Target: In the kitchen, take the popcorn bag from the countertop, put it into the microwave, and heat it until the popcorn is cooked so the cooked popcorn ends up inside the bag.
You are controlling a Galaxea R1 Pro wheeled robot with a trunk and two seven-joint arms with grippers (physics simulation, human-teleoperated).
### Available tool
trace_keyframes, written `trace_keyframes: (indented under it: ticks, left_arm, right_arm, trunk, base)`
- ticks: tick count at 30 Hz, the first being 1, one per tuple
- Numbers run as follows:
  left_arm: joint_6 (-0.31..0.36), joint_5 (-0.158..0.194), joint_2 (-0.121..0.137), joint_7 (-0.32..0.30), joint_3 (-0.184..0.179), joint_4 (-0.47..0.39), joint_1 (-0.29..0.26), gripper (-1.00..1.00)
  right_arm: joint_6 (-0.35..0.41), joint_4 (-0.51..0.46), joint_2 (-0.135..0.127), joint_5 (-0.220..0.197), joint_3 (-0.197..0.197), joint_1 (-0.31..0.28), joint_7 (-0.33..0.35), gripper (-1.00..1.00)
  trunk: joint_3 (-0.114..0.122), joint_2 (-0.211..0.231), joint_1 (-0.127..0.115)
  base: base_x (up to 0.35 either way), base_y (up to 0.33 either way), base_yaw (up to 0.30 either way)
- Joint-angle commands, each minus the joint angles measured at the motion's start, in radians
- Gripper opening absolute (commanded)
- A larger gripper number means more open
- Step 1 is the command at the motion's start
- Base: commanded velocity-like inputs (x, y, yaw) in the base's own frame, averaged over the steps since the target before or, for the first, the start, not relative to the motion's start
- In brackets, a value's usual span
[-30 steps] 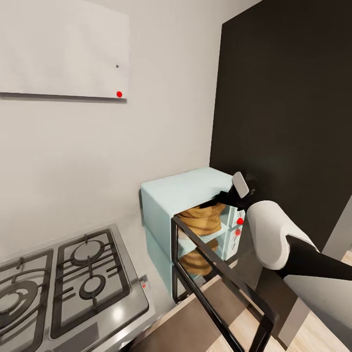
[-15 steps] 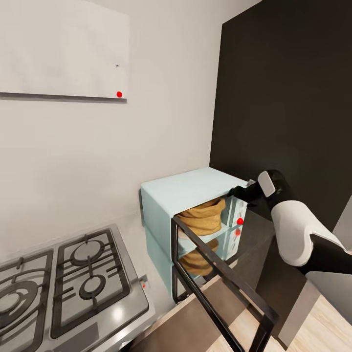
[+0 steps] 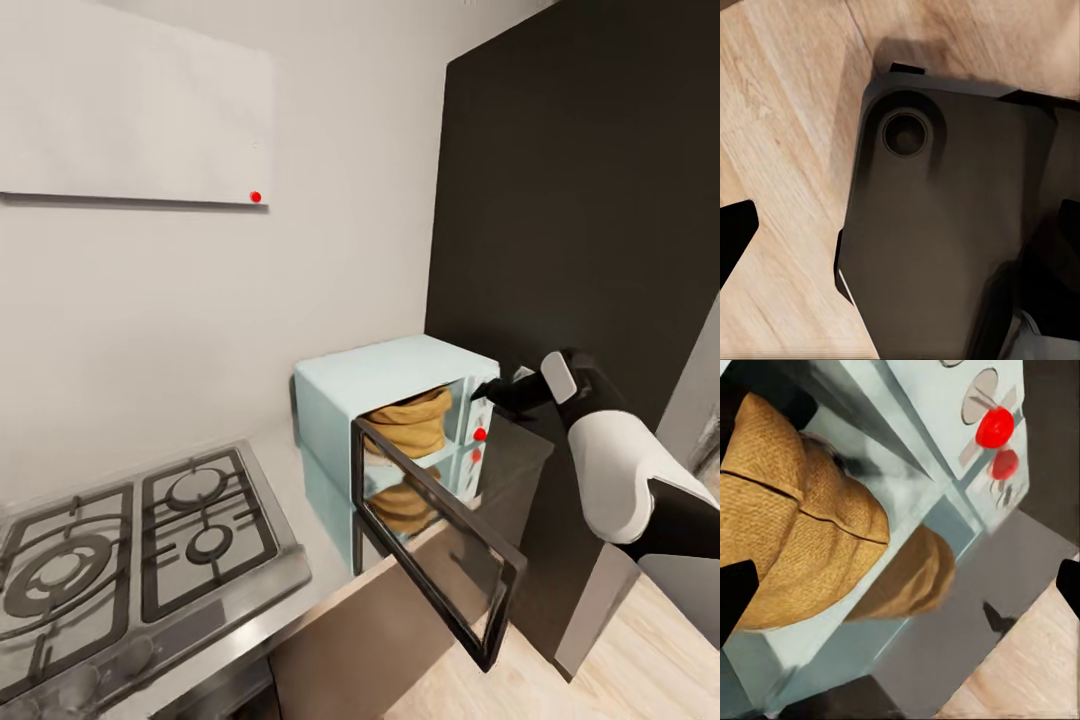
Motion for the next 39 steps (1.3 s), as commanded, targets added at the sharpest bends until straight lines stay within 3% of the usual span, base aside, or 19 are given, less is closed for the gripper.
trace_keyframes:
  ticks: [1,4,7,8,11,15,23,27,29,32,34,36,39]
  left_arm:
    - [-0.002,0.006,-0.001,0.001,0.005,-0.001,0.0,1.0]
    - [-0.002,0.006,0.0,0.0,0.005,-0.001,0.0,1.0]
    - [-0.002,0.006,0.0,0.0,0.005,-0.001,0.0,1.0]
    - [-0.002,0.005,0.001,0.0,0.005,-0.001,0.0,1.0]
    - [-0.002,0.006,0.001,0.001,0.005,-0.002,0.0,1.0]
    - [-0.002,0.005,0.002,0.001,0.005,-0.002,0.0,1.0]
    - [-0.003,0.004,0.001,0.001,0.004,-0.003,0.0,1.0]
    - [-0.004,0.004,0.001,0.001,0.003,-0.003,0.0,1.0]
    - [-0.004,0.004,0.002,0.001,0.003,-0.003,0.0,1.0]
    - [-0.004,0.004,0.001,0.001,0.003,-0.003,0.0,1.0]
    - [-0.004,0.004,0.0,0.004,0.003,-0.003,0.0,1.0]
    - [-0.004,0.004,0.0,0.006,0.003,-0.003,0.0,1.0]
    - [-0.003,0.005,0.001,0.007,0.003,-0.003,0.001,1.0]
  right_arm:
    - [0.003,0.003,0.001,-0.01,-0.003,-0.001,-0.009,1.0]
    - [0.003,0.003,0.005,-0.009,0.012,0.008,-0.008,1.0]
    - [-0.027,0.003,0.013,-0.011,0.111,0.009,0.003,1.0]
    - [-0.076,0.008,0.015,-0.012,0.186,0.01,0.062,1.0]
    - [-0.098,0.009,0.014,-0.008,0.231,0.01,0.137,1.0]
    - [-0.117,0.007,0.013,0.023,0.293,0.01,0.151,1.0]
    - [-0.125,0.014,0.001,0.029,0.304,0.014,0.151,1.0]
    - [-0.165,0.01,-0.004,0.042,0.312,0.066,0.154,1.0]
    - [-0.209,0.013,-0.03,0.073,0.314,0.086,0.158,1.0]
    - [-0.22,0.015,-0.042,0.082,0.314,0.091,0.159,1.0]
    - [-0.229,0.015,-0.081,0.083,0.315,0.109,0.158,1.0]
    - [-0.275,0.015,-0.104,0.081,0.314,0.116,0.169,1.0]
    - [-0.401,0.014,-0.158,0.121,0.316,0.163,0.324,1.0]
  trunk:
    - [-0.001,-0.001,-0.001]
    - [-0.001,-0.001,-0.001]
    - [-0.001,-0.001,-0.001]
    - [-0.001,-0.001,-0.001]
    - [-0.001,-0.001,-0.001]
    - [-0.001,-0.001,-0.001]
    - [-0.001,-0.001,-0.001]
    - [-0.001,-0.001,-0.001]
    - [-0.001,-0.001,-0.001]
    - [-0.001,-0.001,-0.001]
    - [-0.001,-0.001,-0.001]
    - [-0.001,-0.001,-0.001]
    - [-0.001,-0.001,-0.001]
  base:
    - [-0.336,0.0,0.0]
    - [-0.229,0.0,0.0]
    - [-0.055,0.0,0.0]
    - [-0.011,0.0,0.0]
    - [-0.004,0.0,0.0]
    - [0.0,0.0,0.0]
    - [0.0,0.0,0.142]
    - [0.0,0.0,0.271]
    - [0.0,0.0,0.248]
    - [0.0,0.0,0.093]
    - [-0.028,-0.057,0.017]
    - [-0.078,-0.183,0.005]
    - [-0.06,-0.254,0.001]
